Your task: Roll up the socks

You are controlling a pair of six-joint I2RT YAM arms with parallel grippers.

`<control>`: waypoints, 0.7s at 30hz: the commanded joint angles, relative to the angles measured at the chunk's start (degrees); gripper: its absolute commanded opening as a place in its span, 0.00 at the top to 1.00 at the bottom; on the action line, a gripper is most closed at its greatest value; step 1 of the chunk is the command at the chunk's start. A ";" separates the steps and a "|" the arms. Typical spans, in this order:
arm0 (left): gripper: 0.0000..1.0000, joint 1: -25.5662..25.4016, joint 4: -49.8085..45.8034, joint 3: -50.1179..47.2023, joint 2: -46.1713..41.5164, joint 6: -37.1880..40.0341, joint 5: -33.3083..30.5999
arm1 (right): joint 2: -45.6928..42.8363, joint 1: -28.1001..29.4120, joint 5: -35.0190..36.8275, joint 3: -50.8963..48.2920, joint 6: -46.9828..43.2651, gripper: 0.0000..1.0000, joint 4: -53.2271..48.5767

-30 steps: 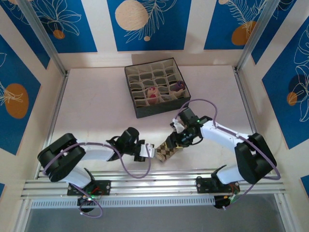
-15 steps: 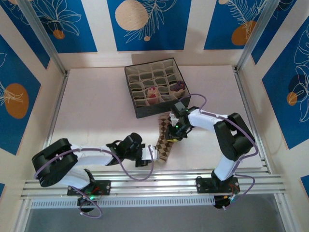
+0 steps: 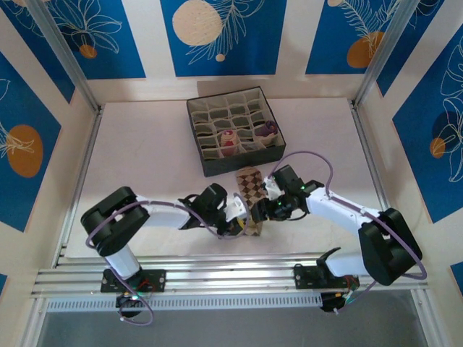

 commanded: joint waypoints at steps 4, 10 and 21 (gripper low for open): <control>1.00 3.23 -10.97 8.57 5.64 -10.55 5.82 | 1.01 1.30 -2.92 -1.19 1.54 0.46 2.62; 1.00 4.44 -13.65 11.65 8.67 -13.93 6.39 | 5.44 1.21 2.19 0.79 2.62 0.51 0.33; 0.86 4.36 -7.03 6.52 1.24 -4.80 2.72 | 14.66 -1.15 12.47 6.60 8.06 0.69 -8.85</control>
